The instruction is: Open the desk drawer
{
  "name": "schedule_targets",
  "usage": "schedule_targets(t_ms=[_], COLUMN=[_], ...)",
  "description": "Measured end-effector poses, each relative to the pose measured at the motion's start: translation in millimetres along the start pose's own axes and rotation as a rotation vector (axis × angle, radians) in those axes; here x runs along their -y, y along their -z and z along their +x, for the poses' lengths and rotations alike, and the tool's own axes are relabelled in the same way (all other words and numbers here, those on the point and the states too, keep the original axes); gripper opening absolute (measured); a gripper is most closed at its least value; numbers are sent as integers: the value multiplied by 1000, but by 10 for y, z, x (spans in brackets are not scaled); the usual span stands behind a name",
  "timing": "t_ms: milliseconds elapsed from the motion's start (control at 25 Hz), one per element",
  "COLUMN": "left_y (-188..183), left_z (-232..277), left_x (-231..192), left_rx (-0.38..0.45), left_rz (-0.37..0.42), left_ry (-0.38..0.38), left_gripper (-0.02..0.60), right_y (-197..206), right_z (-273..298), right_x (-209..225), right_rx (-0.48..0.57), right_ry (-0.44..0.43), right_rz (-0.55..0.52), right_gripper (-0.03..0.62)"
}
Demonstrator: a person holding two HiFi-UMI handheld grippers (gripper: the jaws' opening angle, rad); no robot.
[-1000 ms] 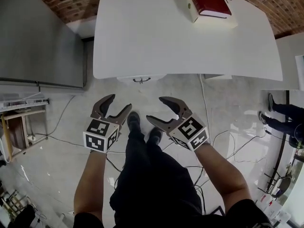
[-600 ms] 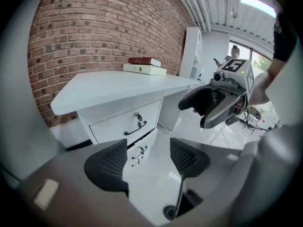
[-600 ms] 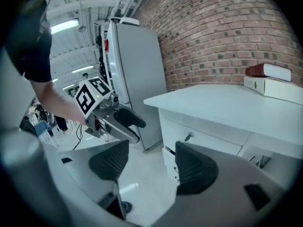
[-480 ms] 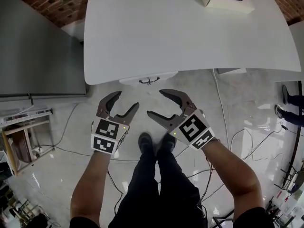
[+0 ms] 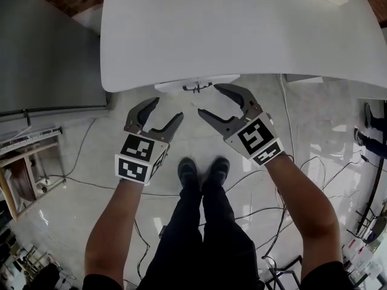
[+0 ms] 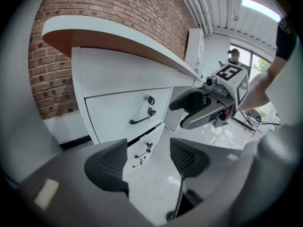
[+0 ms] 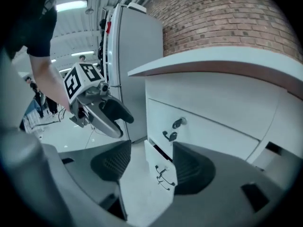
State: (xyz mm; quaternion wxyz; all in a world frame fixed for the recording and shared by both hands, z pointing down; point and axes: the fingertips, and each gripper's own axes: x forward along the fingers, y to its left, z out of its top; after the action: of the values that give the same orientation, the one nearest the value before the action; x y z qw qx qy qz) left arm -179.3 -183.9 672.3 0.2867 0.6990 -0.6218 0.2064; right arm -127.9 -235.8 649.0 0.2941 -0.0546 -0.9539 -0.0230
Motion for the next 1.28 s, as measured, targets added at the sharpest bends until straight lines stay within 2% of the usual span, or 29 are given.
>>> schedule_targets(t_ms=[320, 600, 680, 760, 840, 960, 1120, 1280], left_y=[294, 597, 661, 721, 780, 857, 911, 983], left_z=[-83, -266, -321, -370, -404, -413, -479, -582], left_x=[-147, -223, -268, -312, -339, -350, -289, -232], left_rx=[-18, -39, -41, -44, -47, -49, -38, -31], left_rz=[-56, -100, -110, -122, -135, -160, -208, -250], left_ry=[-21, -44, -52, -59, -63, -73, -92, -113], left_gripper=[287, 288, 288, 287, 287, 287, 287, 286], right_y=[68, 310, 340, 369, 371, 320, 337, 324], right_z=[495, 870, 912, 932, 943, 976, 976, 984], right_x=[159, 336, 356, 370, 419, 523, 539, 562], right_rx=[-131, -332, -368, -405, -441, -475, -500, -506], right_ry=[-1, 96, 127, 143, 156, 183, 209, 243], right_rz=[-216, -479, -573, -668, -738, -766, -805, -786], right_gripper=[284, 284, 241, 229, 178, 62, 55, 29])
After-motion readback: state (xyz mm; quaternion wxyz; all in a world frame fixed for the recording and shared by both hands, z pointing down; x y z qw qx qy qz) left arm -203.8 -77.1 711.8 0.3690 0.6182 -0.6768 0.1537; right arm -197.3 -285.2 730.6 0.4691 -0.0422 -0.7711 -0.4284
